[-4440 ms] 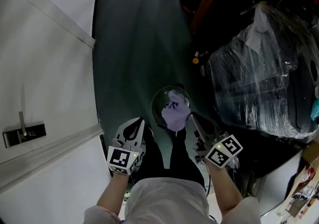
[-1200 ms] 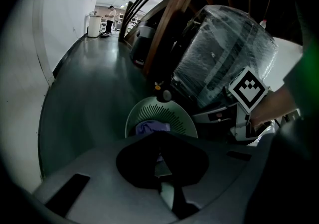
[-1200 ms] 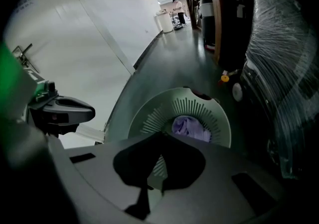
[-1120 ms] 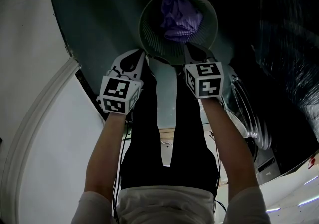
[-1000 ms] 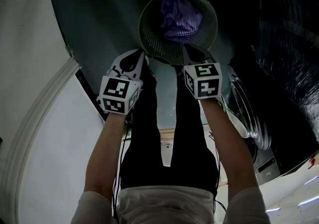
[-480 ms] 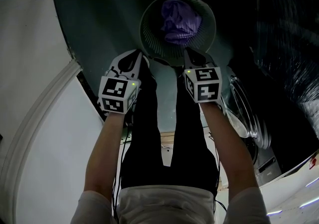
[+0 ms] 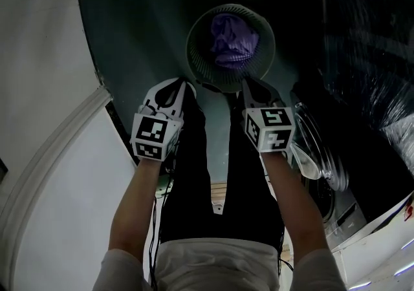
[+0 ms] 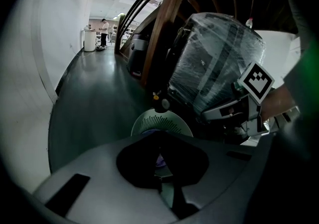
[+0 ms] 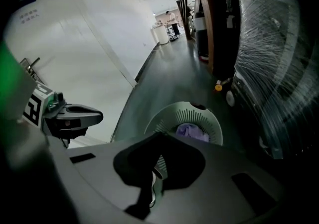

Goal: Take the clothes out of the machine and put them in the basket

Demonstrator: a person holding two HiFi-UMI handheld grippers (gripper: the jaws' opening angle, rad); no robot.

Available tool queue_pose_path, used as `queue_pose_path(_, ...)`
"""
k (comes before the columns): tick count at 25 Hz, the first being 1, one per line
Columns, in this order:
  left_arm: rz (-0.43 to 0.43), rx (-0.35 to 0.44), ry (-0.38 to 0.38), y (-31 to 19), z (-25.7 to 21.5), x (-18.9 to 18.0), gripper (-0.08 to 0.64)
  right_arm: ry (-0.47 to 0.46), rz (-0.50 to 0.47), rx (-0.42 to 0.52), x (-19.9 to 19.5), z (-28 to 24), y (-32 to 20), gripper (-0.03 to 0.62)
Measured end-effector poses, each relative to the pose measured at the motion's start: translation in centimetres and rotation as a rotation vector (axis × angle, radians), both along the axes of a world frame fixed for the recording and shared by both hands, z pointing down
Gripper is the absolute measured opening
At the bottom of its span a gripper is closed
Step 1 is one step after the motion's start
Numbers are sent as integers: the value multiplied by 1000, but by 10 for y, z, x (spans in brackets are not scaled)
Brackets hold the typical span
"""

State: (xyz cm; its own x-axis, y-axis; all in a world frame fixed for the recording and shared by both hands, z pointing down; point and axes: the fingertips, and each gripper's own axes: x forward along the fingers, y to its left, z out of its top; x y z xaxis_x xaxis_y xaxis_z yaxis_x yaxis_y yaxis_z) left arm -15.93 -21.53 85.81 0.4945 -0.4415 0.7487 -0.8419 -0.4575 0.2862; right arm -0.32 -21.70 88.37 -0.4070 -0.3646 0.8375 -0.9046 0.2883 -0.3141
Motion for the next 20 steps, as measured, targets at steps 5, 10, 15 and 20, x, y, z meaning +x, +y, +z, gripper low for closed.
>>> queue_pose_path(5, -37, 54, 11, 5, -36, -11, 20, -34, 51, 30, 0, -37, 10, 8)
queue_pose_path(10, -88, 96, 24, 13, -73, -23, 20, -64, 85, 69, -7, -79, 18, 8)
queue_pose_path(15, -120, 150, 40, 9, -120, -30, 20, -82, 98, 117, -15, -127, 21, 8)
queue_pose_path(20, -135, 213, 53, -5, -174, -36, 20, -93, 119, 199, -21, -185, 4, 8)
